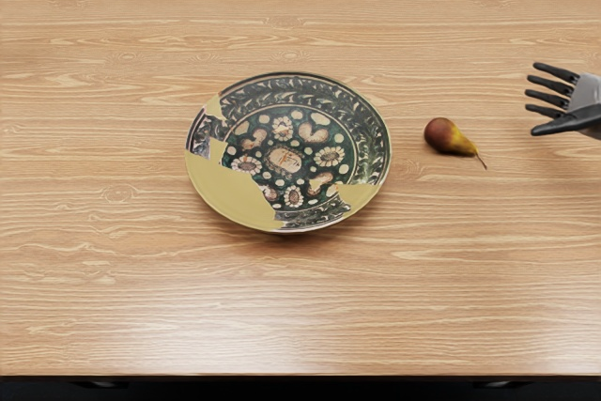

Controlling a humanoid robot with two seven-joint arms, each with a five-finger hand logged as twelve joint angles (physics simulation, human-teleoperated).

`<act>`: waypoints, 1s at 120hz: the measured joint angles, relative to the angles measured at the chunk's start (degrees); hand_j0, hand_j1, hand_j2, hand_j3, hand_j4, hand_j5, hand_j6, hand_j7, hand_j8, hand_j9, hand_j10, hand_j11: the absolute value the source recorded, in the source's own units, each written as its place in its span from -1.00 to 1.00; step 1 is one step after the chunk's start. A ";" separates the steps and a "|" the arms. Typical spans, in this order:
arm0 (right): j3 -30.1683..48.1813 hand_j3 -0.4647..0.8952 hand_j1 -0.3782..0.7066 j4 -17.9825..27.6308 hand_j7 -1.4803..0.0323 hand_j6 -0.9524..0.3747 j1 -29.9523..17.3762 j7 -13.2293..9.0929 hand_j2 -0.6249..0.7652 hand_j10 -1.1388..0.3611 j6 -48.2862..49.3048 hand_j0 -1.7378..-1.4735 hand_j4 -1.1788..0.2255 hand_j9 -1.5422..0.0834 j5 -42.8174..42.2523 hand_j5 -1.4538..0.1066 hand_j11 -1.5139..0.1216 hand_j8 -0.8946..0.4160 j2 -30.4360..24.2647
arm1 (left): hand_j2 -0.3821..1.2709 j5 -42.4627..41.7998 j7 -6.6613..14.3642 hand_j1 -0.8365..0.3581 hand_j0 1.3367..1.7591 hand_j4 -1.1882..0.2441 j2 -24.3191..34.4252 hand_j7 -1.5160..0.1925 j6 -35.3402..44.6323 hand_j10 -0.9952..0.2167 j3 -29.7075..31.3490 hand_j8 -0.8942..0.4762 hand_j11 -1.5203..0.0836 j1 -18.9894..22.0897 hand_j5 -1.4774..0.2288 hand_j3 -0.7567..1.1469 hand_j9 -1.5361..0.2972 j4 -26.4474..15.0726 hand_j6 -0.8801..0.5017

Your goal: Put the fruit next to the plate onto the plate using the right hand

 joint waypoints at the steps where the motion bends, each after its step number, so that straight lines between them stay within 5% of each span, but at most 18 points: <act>1: -0.01 -0.32 -0.94 -0.01 0.95 0.43 -0.04 0.01 -0.10 0.51 0.00 -0.40 0.67 0.89 0.03 0.85 0.84 0.36 -0.02 | -0.54 0.00 0.00 0.98 0.52 0.66 0.00 0.77 0.00 0.64 0.00 0.31 0.90 0.00 0.73 -0.21 0.68 0.00 0.27; 32: -0.19 -0.32 -0.95 -0.03 0.95 0.44 3.09 0.06 -0.10 0.52 0.02 -0.40 0.68 0.90 -1.01 0.86 0.85 0.37 2.01 | -0.54 0.00 0.00 0.98 0.52 0.66 0.00 0.77 0.00 0.64 0.00 0.31 0.90 0.00 0.73 -0.21 0.68 0.00 0.27; 73: -6.24 -0.32 -0.95 0.43 0.96 0.44 17.09 -0.38 -0.10 0.52 -7.06 -0.40 0.68 0.90 -28.50 0.86 0.85 0.37 13.66 | -0.54 -0.01 -0.01 0.98 0.52 0.66 0.00 0.77 0.00 0.64 0.01 0.31 0.90 -0.09 0.73 -0.21 0.68 0.00 0.27; 94: -20.72 -0.32 -0.95 1.06 0.96 0.43 23.25 -7.79 -0.10 0.52 -20.57 -0.40 0.68 0.90 -32.44 0.86 0.85 0.36 18.95 | -0.54 -0.01 -0.01 0.98 0.52 0.66 0.00 0.77 0.00 0.64 0.02 0.31 0.90 -0.09 0.73 -0.21 0.68 -0.02 0.27; 101: -24.85 -0.32 -0.95 5.43 0.96 0.43 23.78 -9.73 -0.10 0.52 -28.00 -0.40 0.68 0.90 -32.88 0.86 0.85 0.36 18.75 | -0.54 -0.01 -0.01 0.98 0.52 0.66 0.00 0.77 0.00 0.64 0.02 0.31 0.90 -0.09 0.73 -0.21 0.68 -0.02 0.27; 120: -30.69 -0.32 -0.95 15.56 0.96 0.43 24.23 -20.96 -0.10 0.52 -45.01 -0.40 0.68 0.90 -39.19 0.86 0.85 0.36 18.20 | -0.54 -0.01 0.00 0.98 0.52 0.66 0.00 0.77 0.00 0.64 0.02 0.31 0.90 -0.03 0.73 -0.21 0.68 -0.01 0.27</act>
